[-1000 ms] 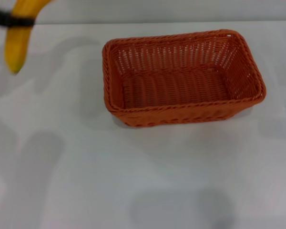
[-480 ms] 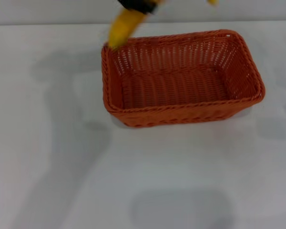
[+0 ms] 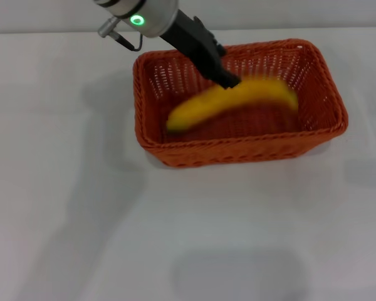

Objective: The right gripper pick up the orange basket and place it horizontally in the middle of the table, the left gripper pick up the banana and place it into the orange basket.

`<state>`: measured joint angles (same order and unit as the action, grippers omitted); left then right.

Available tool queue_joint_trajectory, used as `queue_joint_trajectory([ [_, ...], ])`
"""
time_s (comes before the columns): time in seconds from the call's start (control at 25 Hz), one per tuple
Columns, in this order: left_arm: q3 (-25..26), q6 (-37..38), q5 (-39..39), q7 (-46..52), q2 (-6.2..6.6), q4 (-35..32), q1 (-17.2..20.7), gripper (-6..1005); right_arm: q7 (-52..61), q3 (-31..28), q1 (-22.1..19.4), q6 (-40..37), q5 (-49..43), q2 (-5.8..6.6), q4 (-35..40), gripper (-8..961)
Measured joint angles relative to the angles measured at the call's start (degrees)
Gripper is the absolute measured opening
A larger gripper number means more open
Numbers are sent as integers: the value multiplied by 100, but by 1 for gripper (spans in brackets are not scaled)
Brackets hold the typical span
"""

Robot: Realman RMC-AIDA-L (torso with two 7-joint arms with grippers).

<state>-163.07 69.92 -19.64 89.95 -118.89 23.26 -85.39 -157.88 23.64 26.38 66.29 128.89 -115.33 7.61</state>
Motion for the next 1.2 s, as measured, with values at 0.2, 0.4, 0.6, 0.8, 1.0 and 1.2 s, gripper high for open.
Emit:
queue_joint_trajectory([
  [0.2, 4, 287, 1372, -148, 17, 696, 487, 765, 2, 1, -10, 8, 3, 2, -5, 625],
  [0.4, 4, 898, 4436, -367, 84, 1260, 1655, 795, 3, 0, -10, 8, 6, 1, -6, 624],
  [0.6, 4, 1394, 6557, -677, 179, 1039, 2931, 826, 4, 0, -10, 8, 6, -12, -8, 624],
  [0.8, 3, 1694, 8713, -1382, 27, 588, 4254, 832, 3, 3, -10, 8, 5, -15, -18, 624],
  [1.0, 12, 1858, 10764, -3053, -8, -686, 5485, 832, 3, 49, -10, 13, -3, -16, -27, 623],
  [1.2, 16, 1579, 11324, -4781, -20, -1405, 6222, 832, -4, 59, -9, 127, -23, -16, -93, 623],
])
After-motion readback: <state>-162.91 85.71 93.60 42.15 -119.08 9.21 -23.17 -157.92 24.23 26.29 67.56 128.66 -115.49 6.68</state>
